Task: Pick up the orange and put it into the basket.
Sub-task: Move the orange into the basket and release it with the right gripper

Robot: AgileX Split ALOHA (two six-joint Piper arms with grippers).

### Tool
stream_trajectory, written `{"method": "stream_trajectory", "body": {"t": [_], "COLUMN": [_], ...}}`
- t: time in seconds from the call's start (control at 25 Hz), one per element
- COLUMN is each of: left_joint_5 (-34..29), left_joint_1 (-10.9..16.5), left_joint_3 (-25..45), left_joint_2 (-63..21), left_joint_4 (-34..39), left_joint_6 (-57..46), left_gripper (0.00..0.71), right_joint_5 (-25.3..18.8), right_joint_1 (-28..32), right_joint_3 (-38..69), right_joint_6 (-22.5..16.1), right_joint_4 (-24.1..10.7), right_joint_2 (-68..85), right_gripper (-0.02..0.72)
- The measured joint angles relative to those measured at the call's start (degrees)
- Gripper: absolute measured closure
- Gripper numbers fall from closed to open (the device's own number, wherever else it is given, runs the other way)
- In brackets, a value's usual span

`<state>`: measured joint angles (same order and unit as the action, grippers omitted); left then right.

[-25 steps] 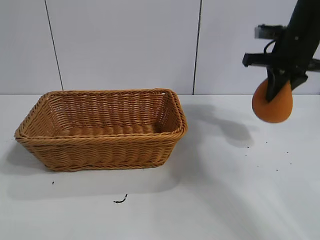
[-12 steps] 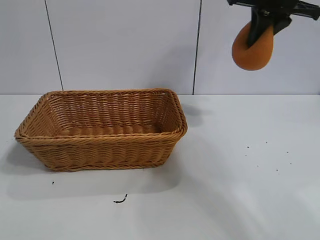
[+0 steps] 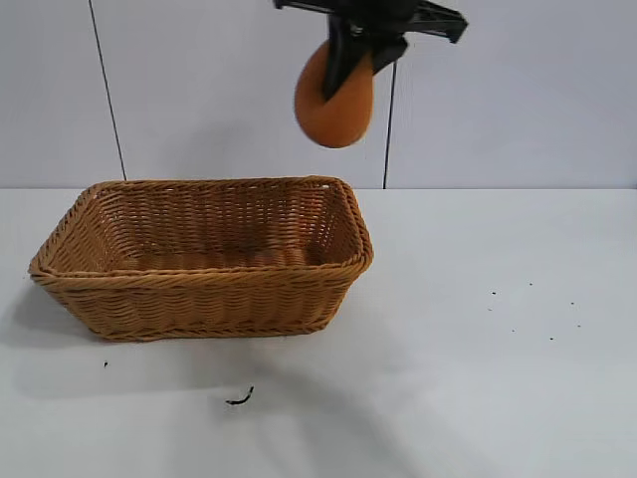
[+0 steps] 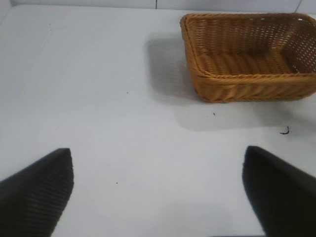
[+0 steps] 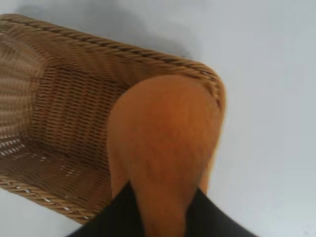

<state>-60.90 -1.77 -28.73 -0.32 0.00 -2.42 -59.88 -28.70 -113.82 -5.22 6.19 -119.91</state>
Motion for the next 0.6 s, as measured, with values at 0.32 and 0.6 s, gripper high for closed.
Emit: {"method": "stream_trajectory", "body": {"t": [0.32,0.6], "left_joint_5": [0.0,0.0], "left_joint_1": [0.0,0.0], "left_joint_3": [0.0,0.0], "left_joint_2": [0.0,0.0], "left_joint_4": [0.0,0.0], "left_joint_6": [0.0,0.0], "left_gripper": [0.044,0.044], "right_joint_5": [8.63,15.82], "right_joint_1": [-7.58,-8.8], "right_joint_3": [0.0,0.0], "right_joint_6": [-0.67,-0.67], "right_joint_4": [0.76,1.24], "right_joint_2": [-9.24,-15.64], "right_gripper": [0.653,0.653]}}
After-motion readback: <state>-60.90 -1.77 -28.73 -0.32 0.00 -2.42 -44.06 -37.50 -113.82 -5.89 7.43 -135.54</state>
